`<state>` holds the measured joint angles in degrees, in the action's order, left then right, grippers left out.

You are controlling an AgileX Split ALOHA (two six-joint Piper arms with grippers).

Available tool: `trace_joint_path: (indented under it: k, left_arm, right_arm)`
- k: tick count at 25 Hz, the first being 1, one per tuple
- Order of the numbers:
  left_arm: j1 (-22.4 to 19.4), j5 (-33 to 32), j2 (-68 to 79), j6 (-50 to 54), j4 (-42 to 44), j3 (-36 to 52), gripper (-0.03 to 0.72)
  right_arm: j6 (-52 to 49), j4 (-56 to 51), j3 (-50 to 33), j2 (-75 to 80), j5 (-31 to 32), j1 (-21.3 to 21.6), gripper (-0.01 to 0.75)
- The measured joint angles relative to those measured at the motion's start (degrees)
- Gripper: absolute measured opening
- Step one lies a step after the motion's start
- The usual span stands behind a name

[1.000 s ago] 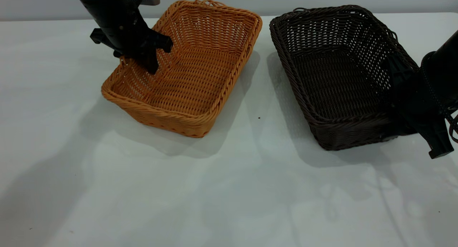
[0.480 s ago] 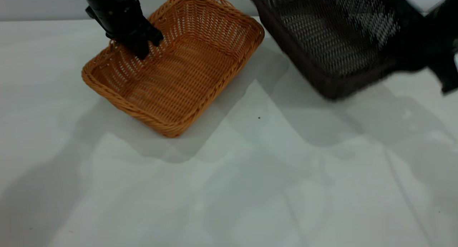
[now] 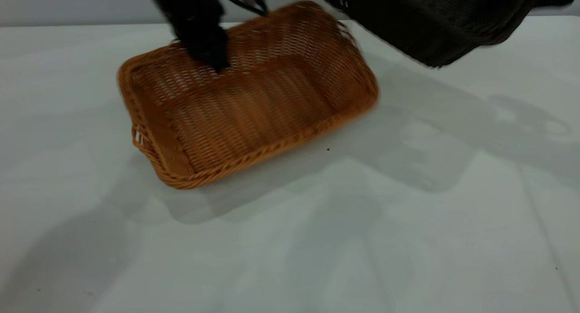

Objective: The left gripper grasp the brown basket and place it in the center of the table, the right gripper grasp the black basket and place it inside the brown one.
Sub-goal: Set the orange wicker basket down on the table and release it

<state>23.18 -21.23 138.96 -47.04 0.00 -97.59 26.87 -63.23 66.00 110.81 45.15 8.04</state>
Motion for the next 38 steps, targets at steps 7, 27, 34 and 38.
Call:
trace_joint_path:
  k: [7,27,34,38]
  left_arm:
    - [6.3,2.81,0.98,-16.44,0.0,-0.15,0.078]
    - [8.43,1.71,2.61,-18.73,-3.69,0.16,0.409]
    - [8.43,-2.99,-4.3,-18.37,-3.69,0.4,0.486]
    - [8.29,-12.74,-12.77,-14.87,-3.69,0.4,0.486]
  right_arm:
    - [-0.01,6.32,9.73,-0.11,10.0,2.49,0.083]
    - [-0.01,8.77,15.29,-0.11,12.13,3.4,0.085]
    - [-2.54,9.05,18.05,-0.11,12.2,9.44,0.085]
    - [-2.84,10.2,18.12,0.05,12.15,11.19,0.085]
